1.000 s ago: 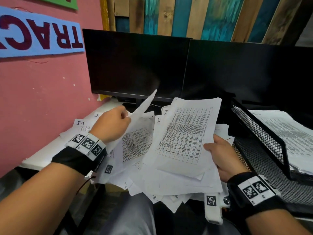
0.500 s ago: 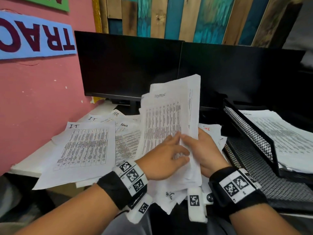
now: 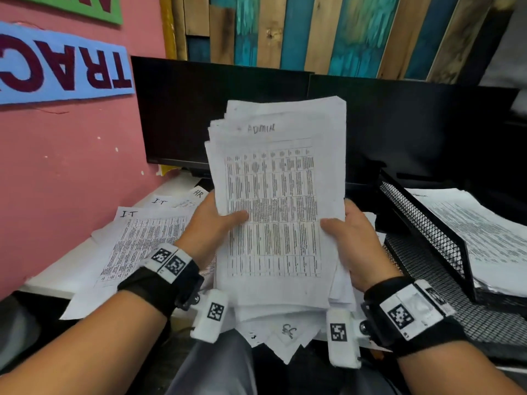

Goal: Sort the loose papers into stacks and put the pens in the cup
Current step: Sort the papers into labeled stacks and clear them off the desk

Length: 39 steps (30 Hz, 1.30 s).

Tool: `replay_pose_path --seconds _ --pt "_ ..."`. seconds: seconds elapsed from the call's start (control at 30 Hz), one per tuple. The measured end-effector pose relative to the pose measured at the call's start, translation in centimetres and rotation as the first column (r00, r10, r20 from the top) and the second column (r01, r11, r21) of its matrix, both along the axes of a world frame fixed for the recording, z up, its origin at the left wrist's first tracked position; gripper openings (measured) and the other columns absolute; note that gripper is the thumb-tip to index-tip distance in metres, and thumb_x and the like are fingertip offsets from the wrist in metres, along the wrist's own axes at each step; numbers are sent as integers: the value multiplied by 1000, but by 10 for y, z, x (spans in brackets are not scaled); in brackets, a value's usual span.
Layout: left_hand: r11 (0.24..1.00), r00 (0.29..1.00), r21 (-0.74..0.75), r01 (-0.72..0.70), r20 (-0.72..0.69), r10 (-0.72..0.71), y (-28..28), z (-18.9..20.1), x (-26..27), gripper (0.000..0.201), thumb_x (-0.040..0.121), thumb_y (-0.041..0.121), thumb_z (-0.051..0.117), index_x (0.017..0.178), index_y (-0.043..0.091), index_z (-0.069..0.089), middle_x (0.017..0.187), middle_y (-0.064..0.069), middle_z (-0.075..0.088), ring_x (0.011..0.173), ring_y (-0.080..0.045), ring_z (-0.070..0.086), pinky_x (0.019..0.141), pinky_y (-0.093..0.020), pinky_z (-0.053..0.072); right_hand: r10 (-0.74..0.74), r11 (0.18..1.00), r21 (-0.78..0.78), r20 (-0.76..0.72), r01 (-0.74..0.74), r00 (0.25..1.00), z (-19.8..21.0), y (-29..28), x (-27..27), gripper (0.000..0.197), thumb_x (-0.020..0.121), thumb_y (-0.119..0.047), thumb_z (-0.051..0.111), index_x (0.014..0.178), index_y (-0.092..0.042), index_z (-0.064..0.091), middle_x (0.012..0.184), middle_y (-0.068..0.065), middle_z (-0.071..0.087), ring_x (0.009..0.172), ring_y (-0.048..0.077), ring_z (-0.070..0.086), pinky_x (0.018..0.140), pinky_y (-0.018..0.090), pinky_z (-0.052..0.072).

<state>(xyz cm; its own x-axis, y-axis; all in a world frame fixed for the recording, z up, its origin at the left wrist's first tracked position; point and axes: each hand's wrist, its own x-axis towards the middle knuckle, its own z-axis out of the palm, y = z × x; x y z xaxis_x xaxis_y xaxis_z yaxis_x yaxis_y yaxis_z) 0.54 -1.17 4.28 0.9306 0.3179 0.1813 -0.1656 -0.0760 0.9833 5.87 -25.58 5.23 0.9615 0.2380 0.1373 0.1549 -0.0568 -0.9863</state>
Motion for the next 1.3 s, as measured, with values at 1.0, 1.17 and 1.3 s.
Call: replay_pose_path --seconds 1.0,1.17,1.3 --pt "961 997 267 -73 -17 81 -17 -33 4 9 105 26 58 100 22 65 42 11 44 38 -1 39 39 -15 35 -126 992 -12 -164 126 978 -45 20 7 55 101 -13 61 147 -30 36 134 0 63 115 24 67 103 54 55" --pt "979 980 116 -169 124 154 -29 -17 3 10 104 26 59 104 23 69 48 10 52 37 -1 43 44 -15 41 -153 956 197 -305 219 940 -41 13 11 77 97 -16 71 154 -41 24 139 0 56 118 21 61 104 45 51" --pt "985 986 115 -127 121 113 -39 -13 5 68 94 57 61 92 -11 64 78 -29 64 68 -23 58 69 -58 60 -2 897 397 -439 196 898 -32 11 11 44 101 -11 67 143 -14 54 125 11 75 112 32 73 86 49 64"
